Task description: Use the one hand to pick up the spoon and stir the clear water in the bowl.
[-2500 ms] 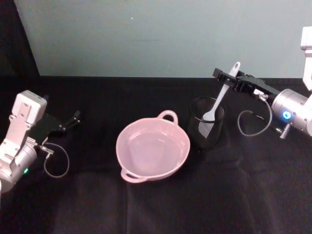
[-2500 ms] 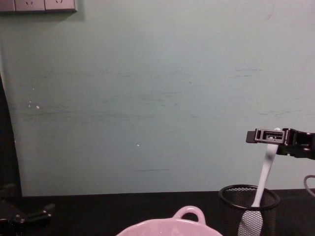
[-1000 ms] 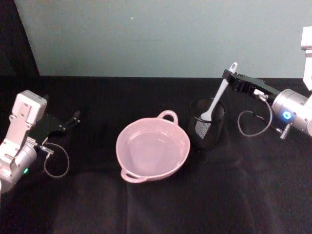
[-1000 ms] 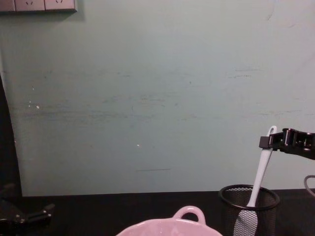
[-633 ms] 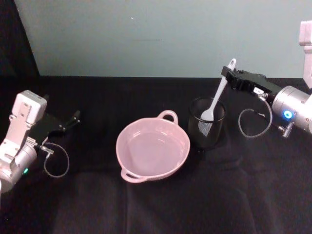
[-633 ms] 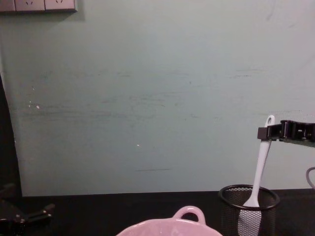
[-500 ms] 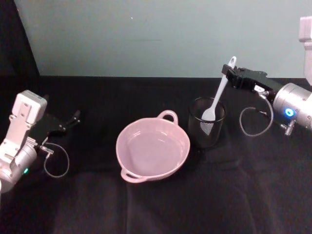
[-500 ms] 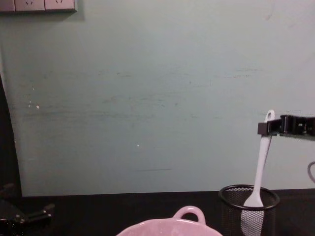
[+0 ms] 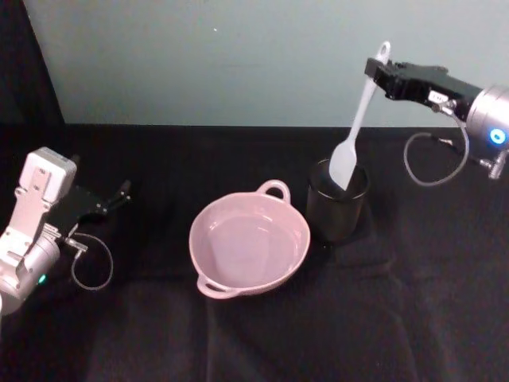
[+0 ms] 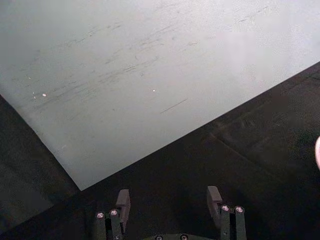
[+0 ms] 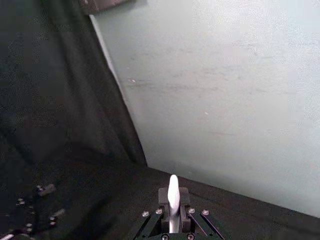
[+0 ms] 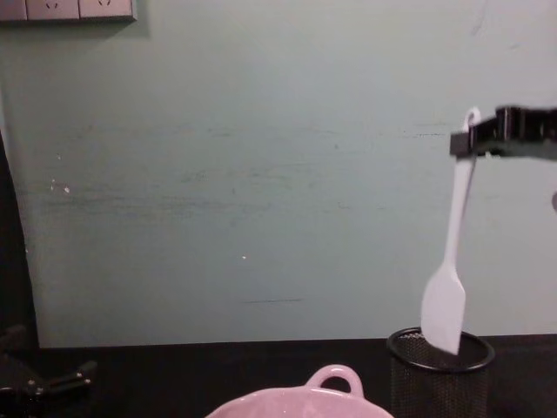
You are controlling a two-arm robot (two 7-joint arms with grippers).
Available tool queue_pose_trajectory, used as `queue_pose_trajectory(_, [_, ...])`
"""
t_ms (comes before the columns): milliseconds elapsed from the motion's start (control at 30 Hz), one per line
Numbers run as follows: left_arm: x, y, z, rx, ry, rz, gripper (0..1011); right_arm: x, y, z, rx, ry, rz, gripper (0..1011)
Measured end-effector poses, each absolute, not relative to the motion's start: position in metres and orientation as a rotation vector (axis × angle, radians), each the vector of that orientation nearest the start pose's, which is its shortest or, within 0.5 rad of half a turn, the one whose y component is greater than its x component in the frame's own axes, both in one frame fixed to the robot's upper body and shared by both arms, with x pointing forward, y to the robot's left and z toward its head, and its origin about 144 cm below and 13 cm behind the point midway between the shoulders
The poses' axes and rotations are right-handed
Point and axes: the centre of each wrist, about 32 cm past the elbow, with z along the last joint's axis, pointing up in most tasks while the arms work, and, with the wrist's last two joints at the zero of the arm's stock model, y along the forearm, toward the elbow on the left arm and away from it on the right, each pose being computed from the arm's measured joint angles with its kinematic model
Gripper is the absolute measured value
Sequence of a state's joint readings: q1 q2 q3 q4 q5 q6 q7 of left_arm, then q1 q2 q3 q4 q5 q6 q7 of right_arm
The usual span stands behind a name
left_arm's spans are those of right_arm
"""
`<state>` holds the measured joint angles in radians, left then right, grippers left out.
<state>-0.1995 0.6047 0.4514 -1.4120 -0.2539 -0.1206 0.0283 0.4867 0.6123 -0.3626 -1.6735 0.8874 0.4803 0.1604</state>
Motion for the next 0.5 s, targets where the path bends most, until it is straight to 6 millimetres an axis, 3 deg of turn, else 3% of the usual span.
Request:
queue_pose_trajectory(200, [0.489, 0.310, 1.140, 0.305, -0.285, 1.248, 1011, 0.532, -0.275, 1.350, -0.027, 0.174, -0.914, 119])
queue_pose_trajectory(500, [0.489, 0.310, 1.140, 0.304, -0.285, 1.248, 1011, 0.539, -0.253, 1.355, -0.034, 0.172, -0.809, 119])
